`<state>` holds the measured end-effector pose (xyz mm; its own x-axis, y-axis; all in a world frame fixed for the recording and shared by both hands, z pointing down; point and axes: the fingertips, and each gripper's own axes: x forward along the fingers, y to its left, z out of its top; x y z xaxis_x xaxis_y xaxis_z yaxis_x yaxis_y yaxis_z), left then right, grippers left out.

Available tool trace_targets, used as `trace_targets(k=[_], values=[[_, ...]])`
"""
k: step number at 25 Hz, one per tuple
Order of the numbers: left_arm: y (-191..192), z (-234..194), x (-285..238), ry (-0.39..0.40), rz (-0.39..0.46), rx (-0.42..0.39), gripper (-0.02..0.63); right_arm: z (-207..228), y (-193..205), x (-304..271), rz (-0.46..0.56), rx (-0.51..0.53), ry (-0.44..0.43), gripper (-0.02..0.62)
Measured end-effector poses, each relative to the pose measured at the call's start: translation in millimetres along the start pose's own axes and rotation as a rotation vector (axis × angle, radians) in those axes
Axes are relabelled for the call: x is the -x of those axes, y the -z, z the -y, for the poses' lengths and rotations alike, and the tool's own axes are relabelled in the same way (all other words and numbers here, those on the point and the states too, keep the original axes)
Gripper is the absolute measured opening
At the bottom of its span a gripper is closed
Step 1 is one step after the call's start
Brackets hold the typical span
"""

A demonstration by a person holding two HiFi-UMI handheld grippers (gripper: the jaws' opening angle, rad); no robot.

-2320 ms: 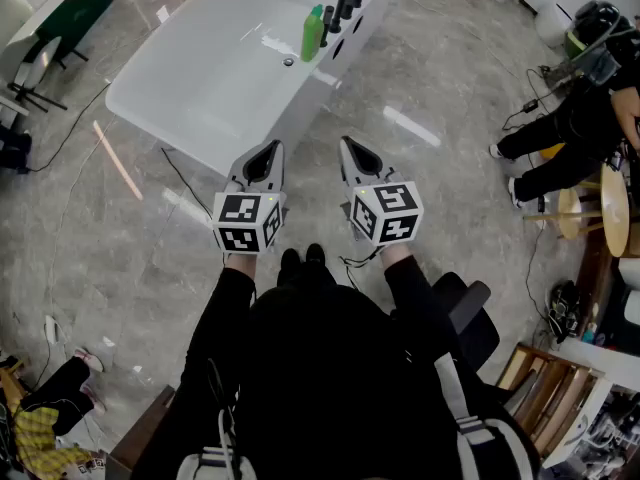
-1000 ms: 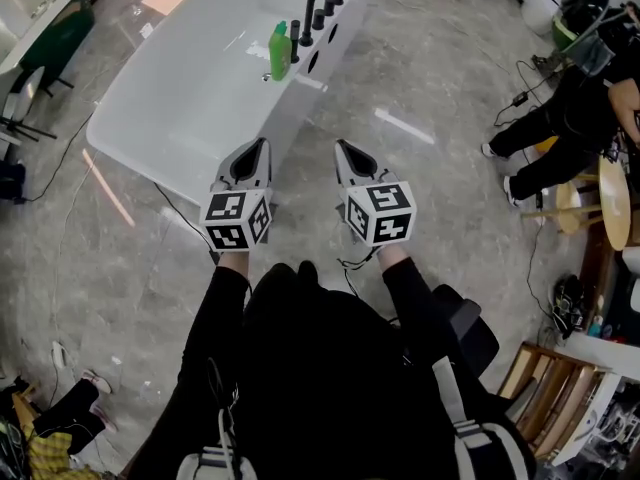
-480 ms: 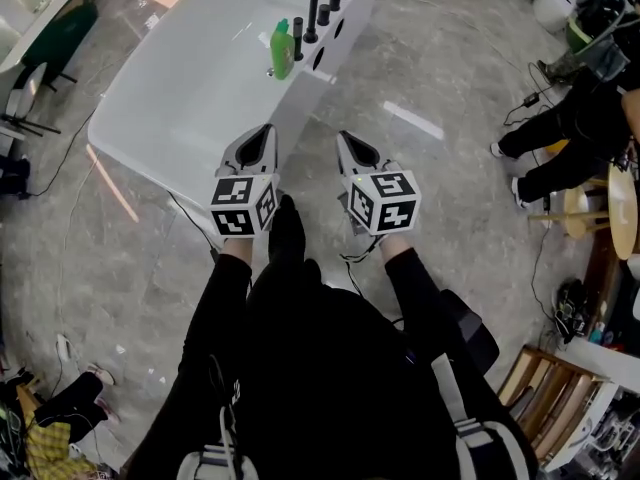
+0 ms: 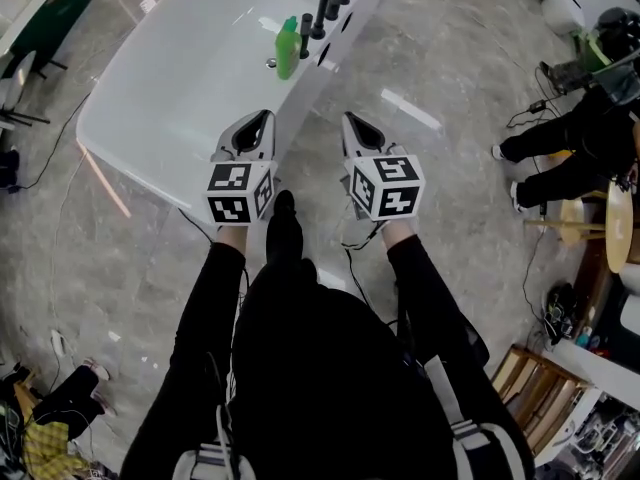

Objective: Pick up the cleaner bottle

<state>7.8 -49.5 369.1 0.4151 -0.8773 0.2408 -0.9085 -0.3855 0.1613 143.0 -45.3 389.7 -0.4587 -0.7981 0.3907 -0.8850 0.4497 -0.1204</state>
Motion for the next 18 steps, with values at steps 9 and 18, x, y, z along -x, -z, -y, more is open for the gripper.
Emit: trace_targets(k=[9, 18], values=[[2, -40, -69, 0.037, -0.055, 0.019, 0.049, 12, -8, -68, -0.058, -0.005, 0.016, 0.002], [24, -67, -125, 0.072, -0.143, 0.025, 0.141, 35, -3, -113, -0.107, -0.03, 0.053, 0.002]])
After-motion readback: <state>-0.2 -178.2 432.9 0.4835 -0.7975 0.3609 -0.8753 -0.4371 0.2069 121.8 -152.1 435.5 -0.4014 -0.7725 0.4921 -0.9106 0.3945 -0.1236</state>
